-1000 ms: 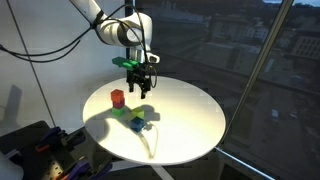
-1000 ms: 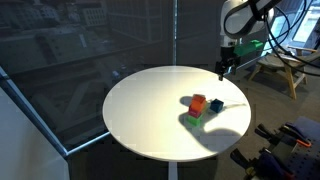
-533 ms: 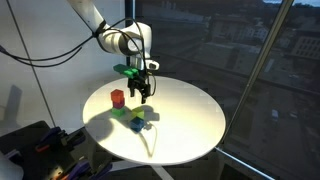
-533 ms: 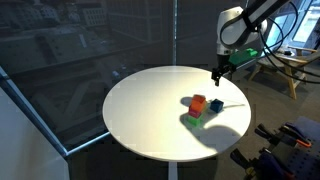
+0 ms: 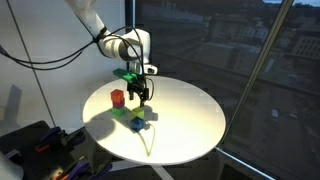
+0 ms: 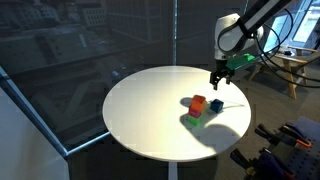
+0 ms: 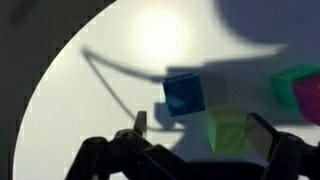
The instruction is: Pick up the blue block and stack it on top of the orange block
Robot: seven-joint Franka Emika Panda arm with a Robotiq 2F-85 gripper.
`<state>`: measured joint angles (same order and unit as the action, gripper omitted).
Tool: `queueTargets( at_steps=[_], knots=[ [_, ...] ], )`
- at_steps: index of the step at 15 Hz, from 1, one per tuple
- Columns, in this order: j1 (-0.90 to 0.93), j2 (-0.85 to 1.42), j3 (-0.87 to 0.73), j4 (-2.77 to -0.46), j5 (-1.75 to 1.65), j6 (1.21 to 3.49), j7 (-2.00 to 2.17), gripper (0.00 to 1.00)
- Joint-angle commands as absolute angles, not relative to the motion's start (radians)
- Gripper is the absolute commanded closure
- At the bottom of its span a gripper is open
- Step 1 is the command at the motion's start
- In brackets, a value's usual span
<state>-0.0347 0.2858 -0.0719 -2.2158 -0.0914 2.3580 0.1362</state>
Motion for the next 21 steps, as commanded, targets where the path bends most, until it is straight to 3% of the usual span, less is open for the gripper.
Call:
queueTargets(
  at_steps=[1, 21],
  knots=[
    [-0.032, 0.287, -0.075, -2.214, -0.090, 2.355, 0.135, 0.00],
    [-0.044, 0.395, -0.064, -2.221, -0.050, 2.500, 0.104, 0.00]
  ],
)
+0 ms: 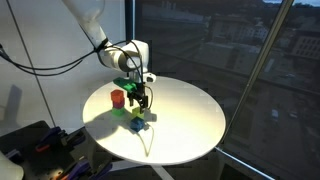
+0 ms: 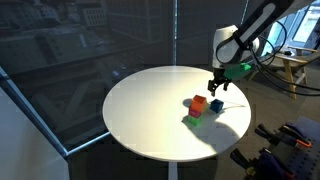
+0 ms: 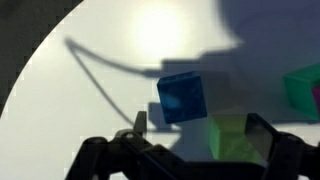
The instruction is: Pick up the blue block and stack it on top of the orange block
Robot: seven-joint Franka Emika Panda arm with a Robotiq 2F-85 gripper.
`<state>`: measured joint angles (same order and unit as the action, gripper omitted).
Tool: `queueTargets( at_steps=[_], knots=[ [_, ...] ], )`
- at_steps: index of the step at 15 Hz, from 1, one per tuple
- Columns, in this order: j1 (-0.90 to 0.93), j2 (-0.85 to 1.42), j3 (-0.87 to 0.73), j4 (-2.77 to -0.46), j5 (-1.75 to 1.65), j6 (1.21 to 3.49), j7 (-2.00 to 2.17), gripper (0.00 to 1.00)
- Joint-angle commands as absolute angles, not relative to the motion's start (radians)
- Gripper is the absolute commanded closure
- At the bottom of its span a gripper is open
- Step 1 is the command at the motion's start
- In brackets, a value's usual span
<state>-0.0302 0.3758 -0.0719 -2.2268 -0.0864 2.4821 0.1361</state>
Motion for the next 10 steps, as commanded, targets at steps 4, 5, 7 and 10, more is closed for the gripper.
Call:
queueTargets(
  at_steps=[4, 5, 7, 10],
  knots=[
    [-0.067, 0.409, -0.052, -2.226, 0.001, 2.521, 0.048, 0.00],
    [-0.072, 0.410, -0.050, -2.227, 0.013, 2.528, 0.033, 0.00],
    [-0.081, 0.414, -0.049, -2.231, 0.026, 2.553, 0.007, 0.00],
    [-0.086, 0.419, -0.053, -2.242, 0.027, 2.596, -0.009, 0.00]
  ],
)
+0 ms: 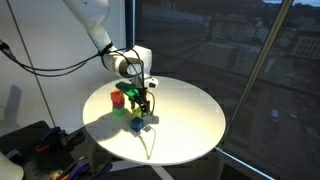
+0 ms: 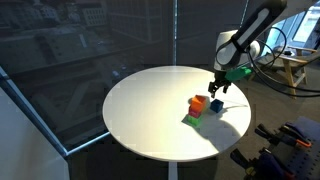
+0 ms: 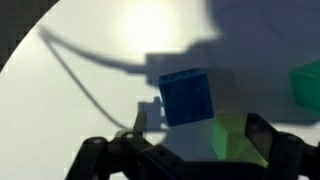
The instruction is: Pick up the blue block and stack it on top of the orange block
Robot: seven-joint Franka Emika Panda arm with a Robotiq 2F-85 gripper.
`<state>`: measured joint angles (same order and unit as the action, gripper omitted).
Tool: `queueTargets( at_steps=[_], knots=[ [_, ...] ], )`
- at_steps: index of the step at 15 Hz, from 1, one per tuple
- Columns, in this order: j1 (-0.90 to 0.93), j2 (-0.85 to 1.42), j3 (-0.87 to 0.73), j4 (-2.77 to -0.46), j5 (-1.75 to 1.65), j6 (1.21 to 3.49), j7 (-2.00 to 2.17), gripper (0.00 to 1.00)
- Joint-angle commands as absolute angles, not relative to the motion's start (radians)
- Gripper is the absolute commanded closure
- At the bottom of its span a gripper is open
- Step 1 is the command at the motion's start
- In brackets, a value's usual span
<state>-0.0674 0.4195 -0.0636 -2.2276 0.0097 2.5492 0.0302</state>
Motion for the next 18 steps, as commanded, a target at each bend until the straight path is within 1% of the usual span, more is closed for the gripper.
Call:
queueTargets(
  at_steps=[1, 7, 18],
  knots=[
    [-0.088, 0.421, -0.053, -2.245, 0.026, 2.611, -0.010, 0.00],
    [-0.088, 0.441, -0.052, -2.267, 0.015, 2.678, -0.025, 0.00],
    [-0.073, 0.483, -0.072, -2.264, -0.059, 2.702, -0.079, 0.00]
  ],
)
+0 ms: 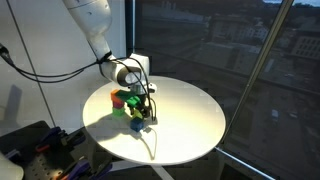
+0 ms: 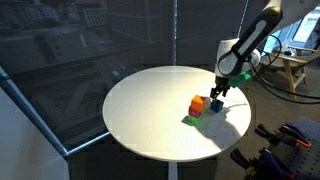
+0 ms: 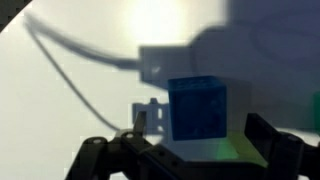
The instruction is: Pick up the blue block and stack it on top of the orange block
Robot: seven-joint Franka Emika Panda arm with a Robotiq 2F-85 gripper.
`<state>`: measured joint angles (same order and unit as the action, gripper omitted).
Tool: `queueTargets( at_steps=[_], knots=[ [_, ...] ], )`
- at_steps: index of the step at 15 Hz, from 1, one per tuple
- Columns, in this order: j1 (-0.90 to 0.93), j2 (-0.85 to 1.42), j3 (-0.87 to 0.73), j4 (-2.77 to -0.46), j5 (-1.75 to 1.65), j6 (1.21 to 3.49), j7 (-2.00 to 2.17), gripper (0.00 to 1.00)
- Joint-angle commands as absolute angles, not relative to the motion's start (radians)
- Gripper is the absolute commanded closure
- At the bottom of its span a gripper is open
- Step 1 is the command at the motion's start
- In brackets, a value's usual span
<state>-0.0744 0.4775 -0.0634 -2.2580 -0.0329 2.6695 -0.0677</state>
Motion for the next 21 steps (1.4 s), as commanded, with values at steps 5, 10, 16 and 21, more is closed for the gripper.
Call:
queueTargets(
  at_steps=[5, 10, 16, 21],
  knots=[
    [-0.060, 0.512, -0.079, -2.259, -0.078, 2.731, -0.064, 0.00],
    [-0.053, 0.536, -0.081, -2.254, -0.077, 2.744, -0.062, 0.00],
    [-0.050, 0.556, -0.088, -2.246, -0.075, 2.731, -0.055, 0.37],
    [-0.041, 0.559, -0.096, -2.242, -0.077, 2.717, -0.045, 0.68]
  ],
)
